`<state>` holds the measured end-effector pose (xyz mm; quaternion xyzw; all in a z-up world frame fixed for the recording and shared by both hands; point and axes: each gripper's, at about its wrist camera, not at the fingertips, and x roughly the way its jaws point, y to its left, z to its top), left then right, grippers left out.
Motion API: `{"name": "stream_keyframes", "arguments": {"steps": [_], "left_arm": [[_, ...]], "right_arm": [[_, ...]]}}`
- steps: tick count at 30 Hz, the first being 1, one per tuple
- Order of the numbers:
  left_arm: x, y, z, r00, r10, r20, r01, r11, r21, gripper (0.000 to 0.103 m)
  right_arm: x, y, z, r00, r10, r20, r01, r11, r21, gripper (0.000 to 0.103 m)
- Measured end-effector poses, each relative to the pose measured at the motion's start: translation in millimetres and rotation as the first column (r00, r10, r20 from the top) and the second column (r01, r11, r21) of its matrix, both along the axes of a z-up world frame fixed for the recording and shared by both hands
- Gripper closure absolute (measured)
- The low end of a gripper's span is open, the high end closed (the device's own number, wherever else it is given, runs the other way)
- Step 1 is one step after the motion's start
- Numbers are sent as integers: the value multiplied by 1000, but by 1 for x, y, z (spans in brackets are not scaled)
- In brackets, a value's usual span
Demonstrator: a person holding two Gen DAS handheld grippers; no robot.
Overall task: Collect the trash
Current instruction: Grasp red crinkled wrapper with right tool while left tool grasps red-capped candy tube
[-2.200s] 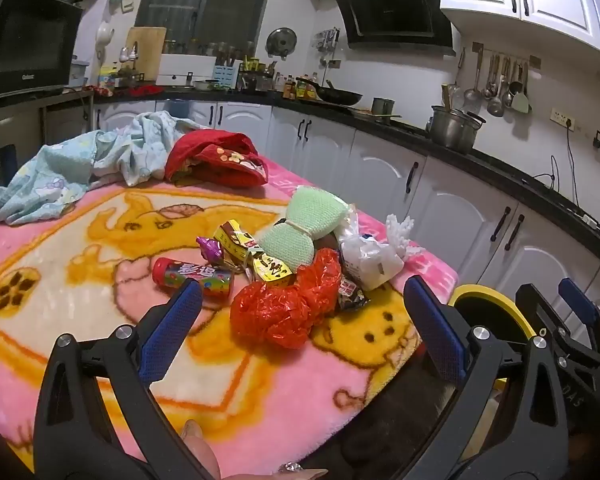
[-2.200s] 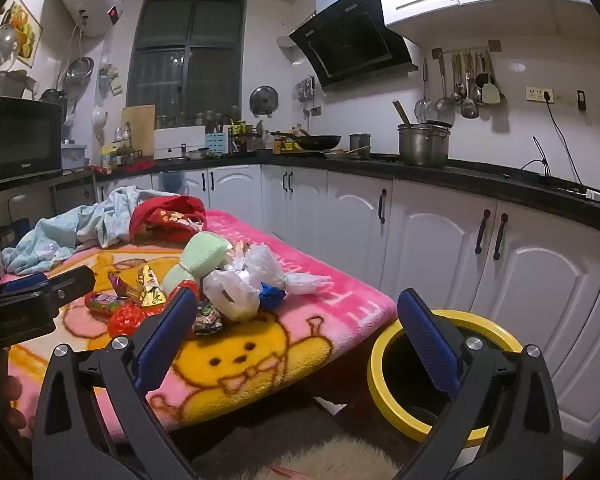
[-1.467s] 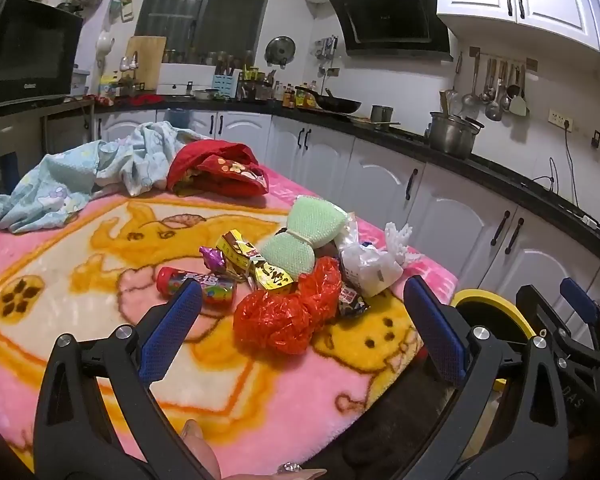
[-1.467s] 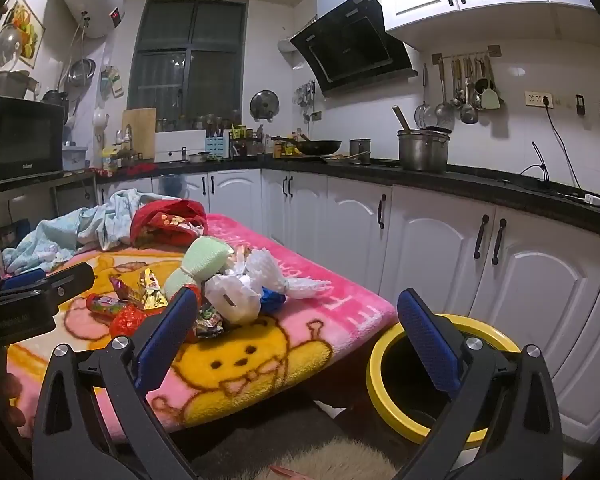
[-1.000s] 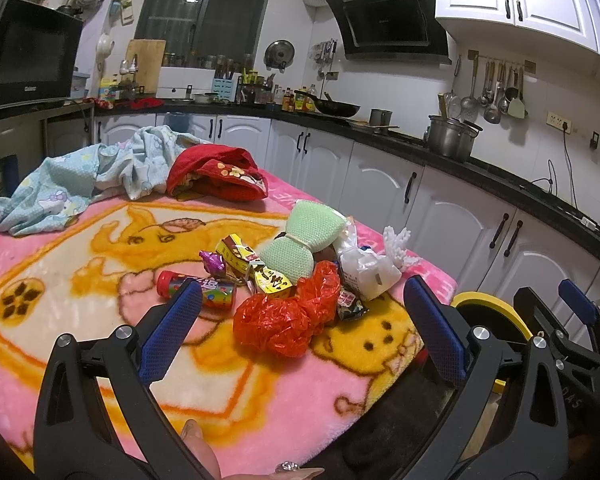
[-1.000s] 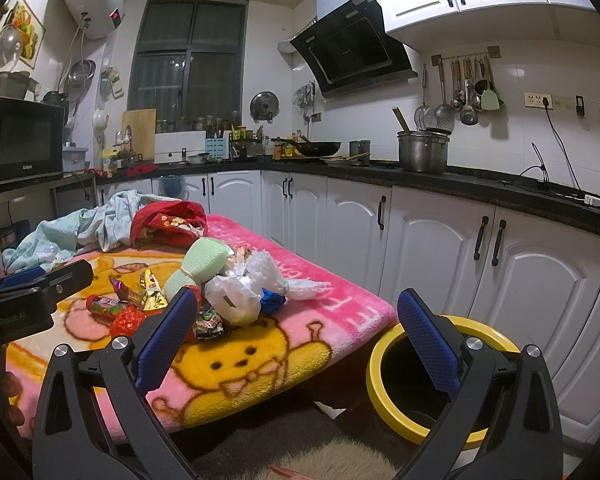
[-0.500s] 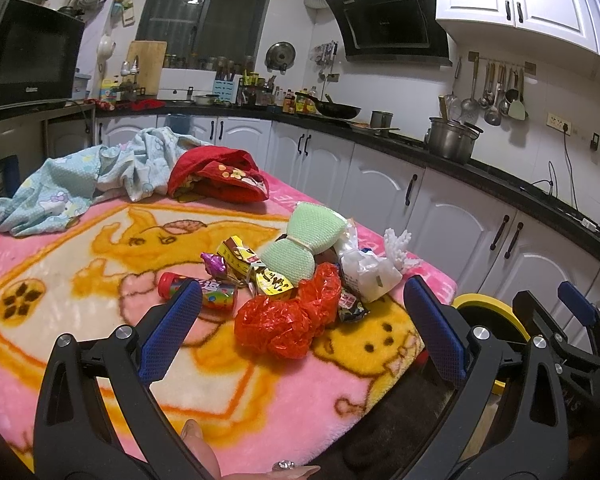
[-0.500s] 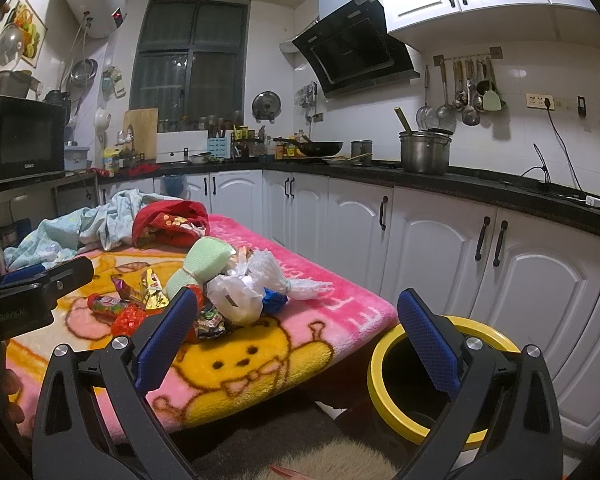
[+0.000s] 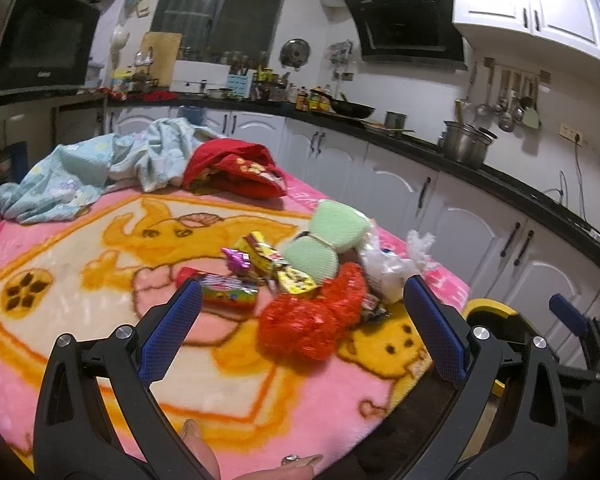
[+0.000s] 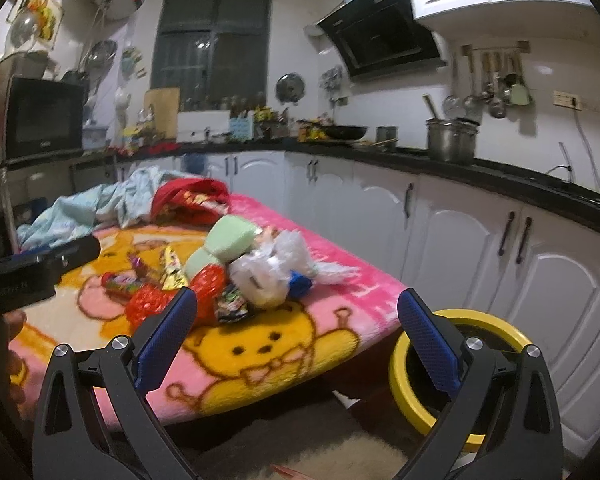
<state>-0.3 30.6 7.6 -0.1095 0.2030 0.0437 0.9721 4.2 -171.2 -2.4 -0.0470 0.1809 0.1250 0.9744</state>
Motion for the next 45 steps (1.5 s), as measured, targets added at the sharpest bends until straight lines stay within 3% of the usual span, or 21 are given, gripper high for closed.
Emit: {"name": "stream_keyframes", "arguments": {"steps": [12,18,22,25,32,37,39,41,43,45], "left_arm": [[17,63,-7,984,158,-84,-154,987,52,10],[37,91,-4,981,118,-156,-110,992,61,10],[65,105,-12,959,63,-278,-60,998,20,10],[83,114,-30,943,35,-330,-43,999,-17,10],[112,132,-62,922,-54,-382,2,991,-135,10],[130,134,-74,907,-136,-397,73,983,-170,10],[134,133,-77,899,-183,-397,118,976,-183,11],[135,132,-76,887,-256,-384,197,962,-187,10],[139,130,-74,867,-303,-395,266,953,-147,11],[142,129,-67,841,-373,-392,361,926,-107,10]], "right_arm": [[34,66,-14,982,179,-62,-181,983,-31,6],[54,91,-25,957,264,-118,-268,963,-19,6],[57,112,-32,928,348,-132,-357,933,-53,7],[65,125,-41,907,384,-175,-400,914,-67,20],[75,144,-61,872,422,-248,-455,885,-95,32],[78,143,-68,870,417,-265,-452,888,-87,39],[80,141,-70,866,416,-277,-452,889,-78,42],[82,138,-70,862,420,-285,-455,888,-68,55],[83,134,-69,853,430,-295,-464,884,-53,63],[85,131,-68,849,434,-301,-465,884,-38,72]]}}
